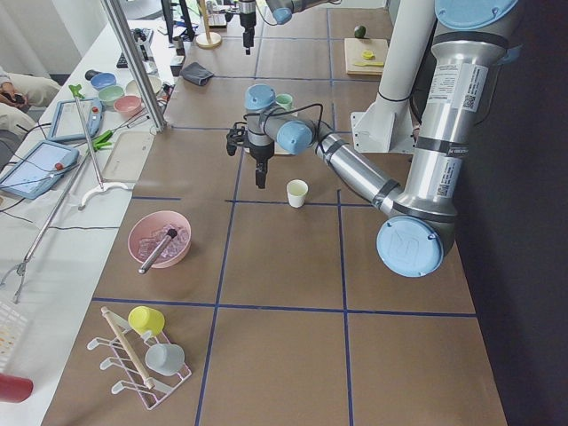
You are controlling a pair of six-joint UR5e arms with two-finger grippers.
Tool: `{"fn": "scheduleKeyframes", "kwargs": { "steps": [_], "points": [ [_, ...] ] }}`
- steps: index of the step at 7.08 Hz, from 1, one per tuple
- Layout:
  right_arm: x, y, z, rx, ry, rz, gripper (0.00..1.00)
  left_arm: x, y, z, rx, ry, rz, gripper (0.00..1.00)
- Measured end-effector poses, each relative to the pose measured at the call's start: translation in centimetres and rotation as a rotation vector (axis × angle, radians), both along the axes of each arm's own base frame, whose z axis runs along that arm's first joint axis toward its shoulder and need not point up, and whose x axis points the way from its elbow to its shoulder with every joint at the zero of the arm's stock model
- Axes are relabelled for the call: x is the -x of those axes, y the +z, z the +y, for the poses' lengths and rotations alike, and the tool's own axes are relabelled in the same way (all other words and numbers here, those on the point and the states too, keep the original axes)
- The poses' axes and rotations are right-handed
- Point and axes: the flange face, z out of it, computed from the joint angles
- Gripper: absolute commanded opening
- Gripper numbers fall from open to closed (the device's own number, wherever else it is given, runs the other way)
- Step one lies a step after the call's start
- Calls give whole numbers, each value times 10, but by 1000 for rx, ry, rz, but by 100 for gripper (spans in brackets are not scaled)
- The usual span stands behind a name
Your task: Place all cups on tray
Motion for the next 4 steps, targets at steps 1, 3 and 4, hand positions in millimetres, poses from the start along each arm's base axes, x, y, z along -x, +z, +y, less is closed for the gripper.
{"fn": "scheduleKeyframes", "kwargs": {
  "steps": [1, 3, 4],
  "points": [
    [-45, 49, 13, -58, -57, 30, 100, 6, 15, 14, -6, 1, 4, 99],
    [-122, 130, 56, -143, -148, 77, 100, -7, 31, 38, 10, -15, 21, 99],
    [-141, 148, 72, -158, -167, 89, 100, -31, 34, 52, 25, -33, 7, 99]
  ]
}}
